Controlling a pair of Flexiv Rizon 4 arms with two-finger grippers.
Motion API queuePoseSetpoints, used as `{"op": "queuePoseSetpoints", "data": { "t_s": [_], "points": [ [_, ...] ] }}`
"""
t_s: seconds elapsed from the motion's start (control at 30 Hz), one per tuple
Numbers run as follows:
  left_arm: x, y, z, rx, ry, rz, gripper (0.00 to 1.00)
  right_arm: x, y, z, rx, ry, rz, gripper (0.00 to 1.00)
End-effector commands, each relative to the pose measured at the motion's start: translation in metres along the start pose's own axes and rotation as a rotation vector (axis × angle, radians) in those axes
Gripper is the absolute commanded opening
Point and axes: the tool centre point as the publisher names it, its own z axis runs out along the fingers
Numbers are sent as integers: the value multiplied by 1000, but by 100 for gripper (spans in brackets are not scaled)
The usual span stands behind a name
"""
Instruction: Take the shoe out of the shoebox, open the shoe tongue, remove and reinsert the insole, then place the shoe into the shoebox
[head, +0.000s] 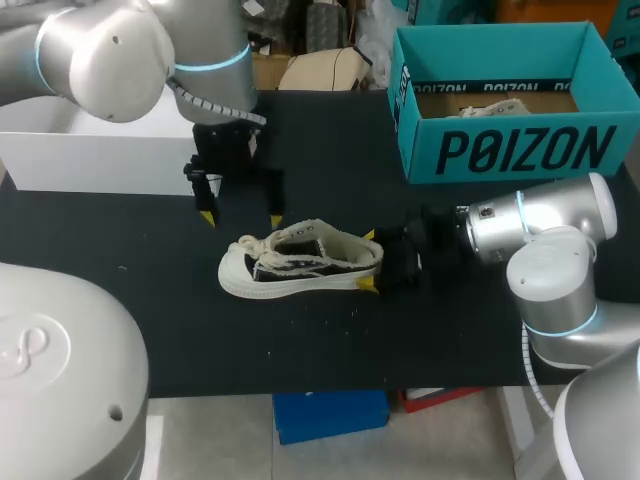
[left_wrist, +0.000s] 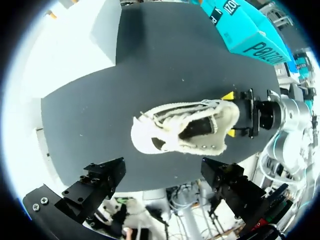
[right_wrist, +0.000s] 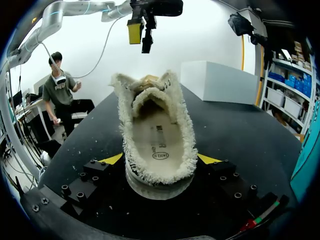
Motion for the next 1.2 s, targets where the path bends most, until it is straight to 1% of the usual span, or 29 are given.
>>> {"op": "queuePoseSetpoints", "data": {
  "t_s": [0.03, 0.3, 0.43, 0.57, 0.6, 1.17, 1.2],
  "points": [
    [18, -10, 8, -30, -159, -435, 100, -1, -1, 3, 1, -2, 1, 0],
    [33, -13, 11, 42, -202, -395, 100, -1, -1, 3, 1, -2, 1, 0],
    [41, -15, 13, 54, -210, -337, 100, -1, -1, 3, 1, -2, 1, 0],
    [45, -17, 15, 8, -222, -323, 100, -1, -1, 3, 1, -2, 1, 0],
    [46, -18, 15, -9, -199, -312, 100, -1, -1, 3, 1, -2, 1, 0],
    [46, -18, 15, -9, -199, -312, 100, -1, -1, 3, 1, -2, 1, 0],
    [44, -18, 16, 4, -210, -301, 100, -1, -1, 3, 1, -2, 1, 0]
  ]
}}
